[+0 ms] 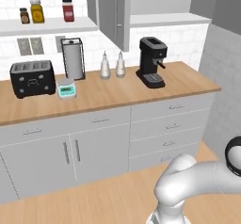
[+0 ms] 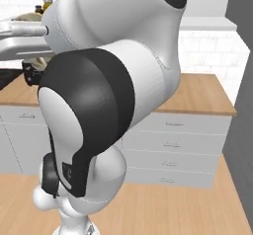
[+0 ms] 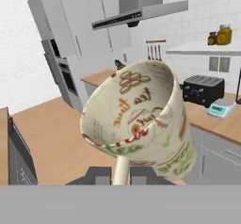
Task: Gather all objects into one cabinet and sort the glasses and bowls to opposite sides.
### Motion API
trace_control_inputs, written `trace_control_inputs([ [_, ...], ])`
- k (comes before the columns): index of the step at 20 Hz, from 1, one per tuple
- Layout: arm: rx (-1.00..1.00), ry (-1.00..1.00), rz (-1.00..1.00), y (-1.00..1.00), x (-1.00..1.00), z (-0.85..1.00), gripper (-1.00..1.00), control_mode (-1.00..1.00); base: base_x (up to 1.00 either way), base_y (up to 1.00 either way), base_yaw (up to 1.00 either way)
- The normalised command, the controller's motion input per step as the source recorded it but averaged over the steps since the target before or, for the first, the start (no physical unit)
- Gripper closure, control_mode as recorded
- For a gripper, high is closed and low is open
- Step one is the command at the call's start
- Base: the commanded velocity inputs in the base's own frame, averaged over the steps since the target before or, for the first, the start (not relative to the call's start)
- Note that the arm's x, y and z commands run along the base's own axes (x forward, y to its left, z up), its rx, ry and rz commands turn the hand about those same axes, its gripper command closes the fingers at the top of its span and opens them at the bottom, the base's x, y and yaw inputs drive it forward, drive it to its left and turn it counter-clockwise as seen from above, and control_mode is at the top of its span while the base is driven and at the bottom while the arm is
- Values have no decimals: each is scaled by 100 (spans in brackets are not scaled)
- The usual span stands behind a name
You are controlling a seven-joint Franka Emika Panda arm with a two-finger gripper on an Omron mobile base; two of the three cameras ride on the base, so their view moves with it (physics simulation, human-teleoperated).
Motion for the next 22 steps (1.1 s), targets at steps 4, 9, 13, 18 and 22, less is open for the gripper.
trace_control_inputs([
  [4,0,0,0,0,0,0,100,100,-82,100,13],
  [9,0,0,0,0,0,0,100,100,-100,100,0],
  [13,0,0,0,0,0,0,100,100,-100,100,2],
  [18,0,0,0,0,0,0,100,100,-86,94,54],
  [22,0,0,0,0,0,0,100,100,-50,60,84],
])
